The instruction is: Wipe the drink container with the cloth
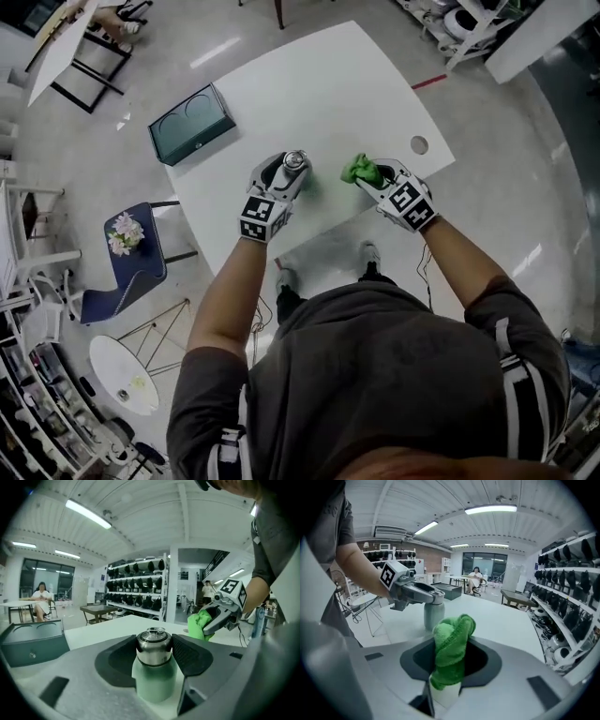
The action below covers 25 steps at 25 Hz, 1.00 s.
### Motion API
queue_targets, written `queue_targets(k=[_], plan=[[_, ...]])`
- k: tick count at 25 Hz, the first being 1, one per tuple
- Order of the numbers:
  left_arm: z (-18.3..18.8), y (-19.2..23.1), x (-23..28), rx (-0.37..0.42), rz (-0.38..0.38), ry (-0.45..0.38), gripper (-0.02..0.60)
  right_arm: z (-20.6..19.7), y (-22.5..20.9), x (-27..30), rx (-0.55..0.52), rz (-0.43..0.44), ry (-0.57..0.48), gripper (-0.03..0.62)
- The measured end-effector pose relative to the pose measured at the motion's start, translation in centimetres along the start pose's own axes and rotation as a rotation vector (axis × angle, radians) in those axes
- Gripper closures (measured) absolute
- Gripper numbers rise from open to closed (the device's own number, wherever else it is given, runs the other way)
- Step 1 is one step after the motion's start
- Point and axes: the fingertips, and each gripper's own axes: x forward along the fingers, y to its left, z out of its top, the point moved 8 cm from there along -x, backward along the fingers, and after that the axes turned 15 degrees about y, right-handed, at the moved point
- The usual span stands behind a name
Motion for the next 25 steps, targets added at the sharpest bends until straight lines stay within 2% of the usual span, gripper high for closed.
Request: queue_targets(k=[3, 7, 11, 15, 21, 25], plan=[[0.0, -1.1, 0.3, 0.002, 0.088, -0.007, 0.348, -0.9, -2.7, -0.8, -0.053, 0.041, -0.011, 0.482], [-0.1, -2.0, 0.3, -0.018, 0.157, 0.048, 0.347, -1.4, -4.9, -1.7, -0.082, 0.093, -0.020, 0.482], [0.3, -3.3, 0.2, -0.083, 0.196, 0.062, 0.274, -1.7, -6.3, -3.1, -0.107, 0.134, -0.039, 0.480], [0.2, -4.1, -1.3, -0.144, 0.234, 0.041, 0.247, -1.0, -6.9, -4.2, -0.090, 0.169, -0.087, 0.480], [0.5, -5.7, -8.6, -0.269, 0.284, -0.083, 0.247, 1.4, -5.3, -8.0, -0.026, 0.241, -0.194, 0.480], [0.6, -8.1, -14.4, -0.292, 0.271, -0.150, 0.251, 2.7, -4.3, -11.1, 0.014, 0.236, -0.249, 0.480]])
